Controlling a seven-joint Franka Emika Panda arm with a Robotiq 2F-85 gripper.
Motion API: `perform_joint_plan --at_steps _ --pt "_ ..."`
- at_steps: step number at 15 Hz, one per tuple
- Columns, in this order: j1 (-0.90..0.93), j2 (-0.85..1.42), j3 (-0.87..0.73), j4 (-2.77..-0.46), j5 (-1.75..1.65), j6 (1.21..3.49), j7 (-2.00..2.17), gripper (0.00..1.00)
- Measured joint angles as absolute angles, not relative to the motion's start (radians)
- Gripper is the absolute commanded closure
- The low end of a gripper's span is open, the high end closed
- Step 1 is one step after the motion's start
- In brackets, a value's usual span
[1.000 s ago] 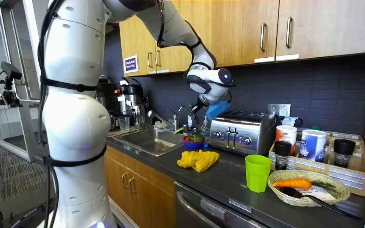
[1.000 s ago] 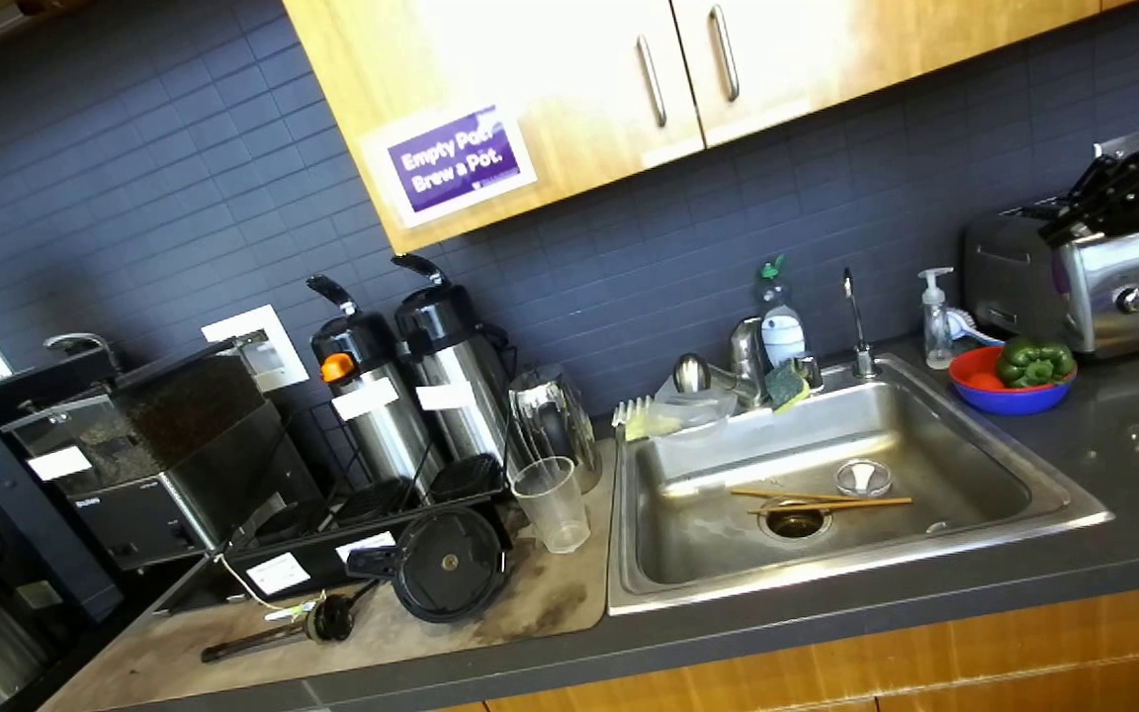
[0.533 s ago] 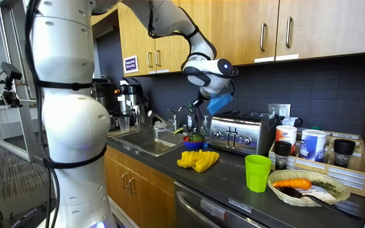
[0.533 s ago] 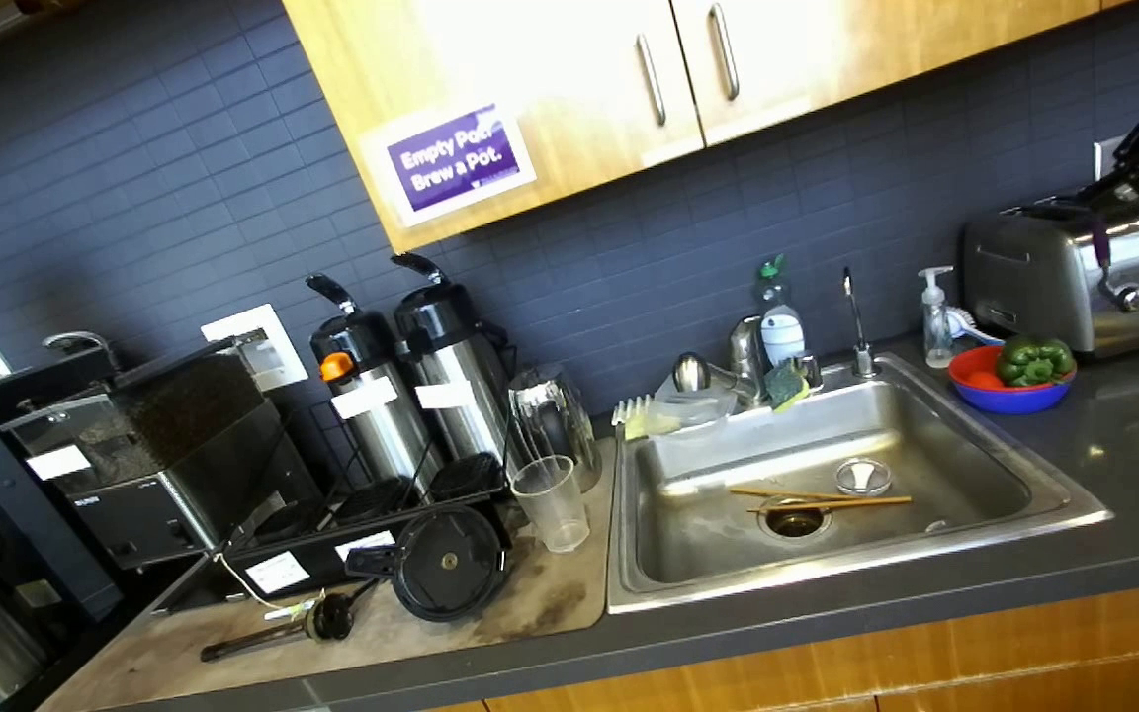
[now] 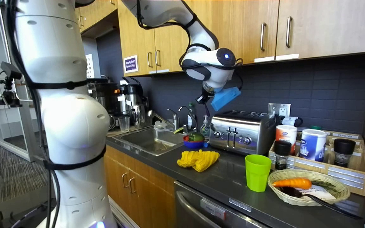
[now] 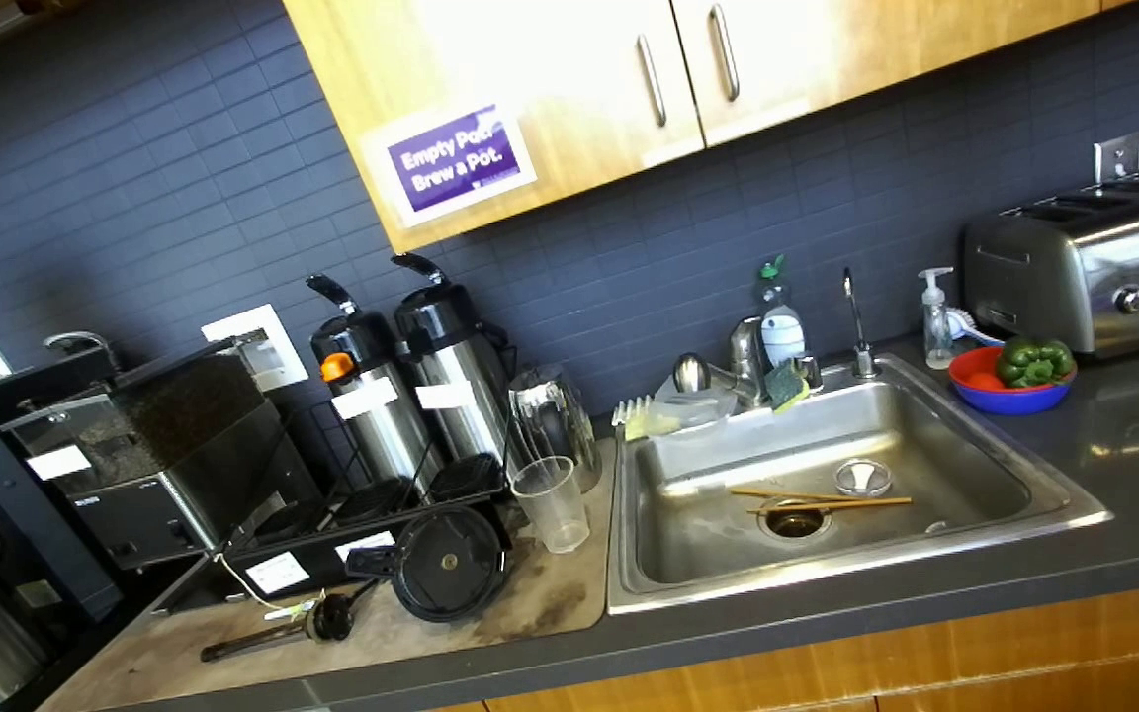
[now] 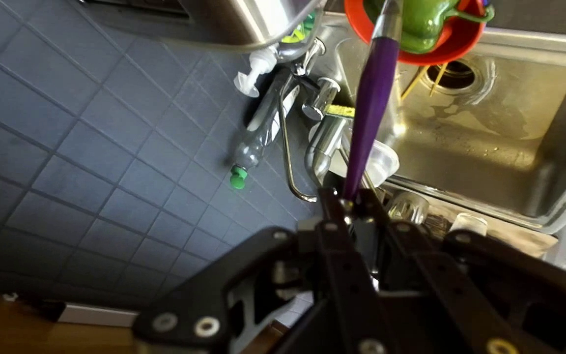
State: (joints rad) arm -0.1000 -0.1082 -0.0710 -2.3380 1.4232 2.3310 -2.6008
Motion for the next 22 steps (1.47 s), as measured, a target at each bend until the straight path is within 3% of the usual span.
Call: perform_joint_plan --at_steps 22 --pt "-0.150 -0.138 -0.158 -2.447 1.480 2.670 -2.575 0.97"
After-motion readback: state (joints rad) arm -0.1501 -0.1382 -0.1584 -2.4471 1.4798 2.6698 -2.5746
